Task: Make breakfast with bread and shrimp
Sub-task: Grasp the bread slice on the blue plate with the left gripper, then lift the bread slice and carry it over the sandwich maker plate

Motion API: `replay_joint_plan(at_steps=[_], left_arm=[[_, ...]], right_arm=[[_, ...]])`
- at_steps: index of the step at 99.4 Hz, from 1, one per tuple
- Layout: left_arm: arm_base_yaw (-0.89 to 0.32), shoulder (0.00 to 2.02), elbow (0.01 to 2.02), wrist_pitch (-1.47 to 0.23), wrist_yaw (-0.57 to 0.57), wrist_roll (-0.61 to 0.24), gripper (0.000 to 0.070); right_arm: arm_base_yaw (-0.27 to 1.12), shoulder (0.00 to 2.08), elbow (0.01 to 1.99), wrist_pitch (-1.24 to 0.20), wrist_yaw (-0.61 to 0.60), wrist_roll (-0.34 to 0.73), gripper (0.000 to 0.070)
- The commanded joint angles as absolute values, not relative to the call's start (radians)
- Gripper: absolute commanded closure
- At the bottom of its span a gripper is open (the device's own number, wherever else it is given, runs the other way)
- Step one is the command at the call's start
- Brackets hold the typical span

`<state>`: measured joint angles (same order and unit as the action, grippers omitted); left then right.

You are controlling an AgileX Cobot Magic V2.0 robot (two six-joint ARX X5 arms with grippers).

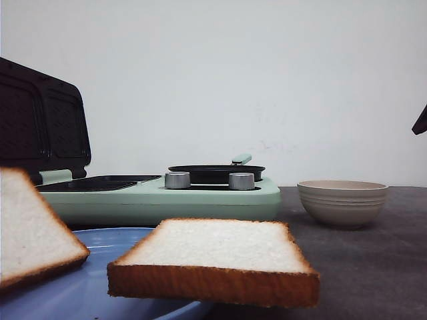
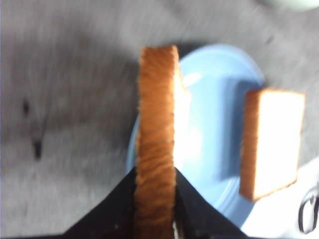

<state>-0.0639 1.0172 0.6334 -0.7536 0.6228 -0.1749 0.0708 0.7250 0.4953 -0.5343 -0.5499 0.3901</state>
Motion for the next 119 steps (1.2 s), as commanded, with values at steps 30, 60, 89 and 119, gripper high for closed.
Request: replay_joint_plan(at_steps=[30,60,89,119], left_arm=[[-0.066,0.909,0.645,-0.59,0.589,-0.208,0.0696],[-0.067,0.889,0.645,-0.417,0.543,-0.222,0.0696],[-0.094,0.889,0.645,-0.195,0.485,-0.194,0.0696],[-0.126,0.891,0.647,0.015,0.338,-0.135,0.0696]], right_arm=[[0.07,0.729,0.514,-0.524,-0.55,0.377,0.0418],[0.07,0.729,0.515,-0.525,-0.55,0.377,0.0418],[0.07,0.729,0.514,-0.525,-0.55,0.377,0.0418],[0.07,0.729,0.515,-0.518,-0.55,0.372,0.0418]])
